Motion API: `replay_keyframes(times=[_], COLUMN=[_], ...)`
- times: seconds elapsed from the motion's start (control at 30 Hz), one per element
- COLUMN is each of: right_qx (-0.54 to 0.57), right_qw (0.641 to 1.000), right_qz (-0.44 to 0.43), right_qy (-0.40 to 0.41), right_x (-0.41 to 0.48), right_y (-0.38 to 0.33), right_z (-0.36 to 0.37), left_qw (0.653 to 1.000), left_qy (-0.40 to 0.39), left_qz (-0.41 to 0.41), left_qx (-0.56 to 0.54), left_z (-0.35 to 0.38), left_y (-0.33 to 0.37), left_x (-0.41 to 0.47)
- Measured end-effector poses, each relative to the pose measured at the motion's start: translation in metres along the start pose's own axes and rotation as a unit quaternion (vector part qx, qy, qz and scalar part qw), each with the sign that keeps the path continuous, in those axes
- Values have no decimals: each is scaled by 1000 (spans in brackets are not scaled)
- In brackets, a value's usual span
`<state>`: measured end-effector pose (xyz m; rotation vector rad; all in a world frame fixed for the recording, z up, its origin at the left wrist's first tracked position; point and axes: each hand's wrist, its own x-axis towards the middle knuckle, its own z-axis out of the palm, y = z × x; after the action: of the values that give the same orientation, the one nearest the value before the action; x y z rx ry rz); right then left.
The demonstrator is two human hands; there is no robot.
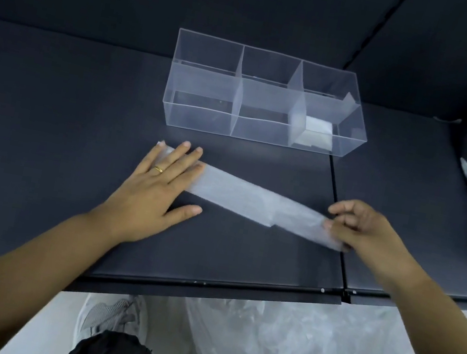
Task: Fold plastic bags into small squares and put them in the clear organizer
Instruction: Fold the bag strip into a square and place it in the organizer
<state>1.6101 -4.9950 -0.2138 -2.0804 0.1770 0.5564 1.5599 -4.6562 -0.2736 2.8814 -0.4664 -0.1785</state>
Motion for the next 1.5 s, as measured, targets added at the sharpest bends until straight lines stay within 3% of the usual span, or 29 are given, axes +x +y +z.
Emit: replay_keyframes(times=[0.1,0.2,0.3,0.4,0.5,0.57,0.67,0.73,0.8,0.93,1.13,1.2,1.23,1.3,1.37,1.43,1.5], right_qx=[37,95,172,187,97,24,-7,-21,-40,-46,-11,-9,-10,-13,-7,-4,-13], right_qw=[997,993,981,977,988,986,974,976,983,993,998,998,998,998,998,998,997], right_qz=[57,65,41,-21,-112,-137,-86,-46,-33,-26,13,21,25,34,41,42,40], right_qy=[-27,-36,-75,-104,-49,-91,-210,-213,-177,-106,-63,-58,-56,-54,-51,-52,-58], right_x=[-38,-74,-96,-96,-73,-55,-34,-24,-18,-13,-7,-5,-4,-3,-1,0,2], right_y=[-1,-13,-33,-53,-58,-57,-44,-32,-22,-16,-19,-20,-20,-21,-22,-24,-26], right_z=[1,11,20,23,21,26,49,64,73,79,88,89,90,90,90,91,91], left_qw=[994,958,890,825,760,688,593,553,542,569,652,699,741,829,895,948,981], left_qy=[7,-18,38,60,35,22,5,-15,-19,21,106,175,218,307,344,279,165], left_qz=[86,121,43,-17,-67,-121,-197,-193,-215,-312,-352,-349,-340,-286,-149,14,62], left_qx=[-68,-258,-452,-562,-645,-715,-781,-810,-812,-760,-663,-599,-537,-370,-242,-155,-84], left_z=[-4,4,4,-7,-20,-22,-18,-15,-12,-6,-12,-12,-12,-10,-6,9,25], left_y=[52,125,165,165,149,135,111,98,87,60,33,28,27,36,65,97,117], left_x=[2,-4,-10,-14,-16,-13,-5,-1,4,16,31,31,27,13,-4,-19,-33])
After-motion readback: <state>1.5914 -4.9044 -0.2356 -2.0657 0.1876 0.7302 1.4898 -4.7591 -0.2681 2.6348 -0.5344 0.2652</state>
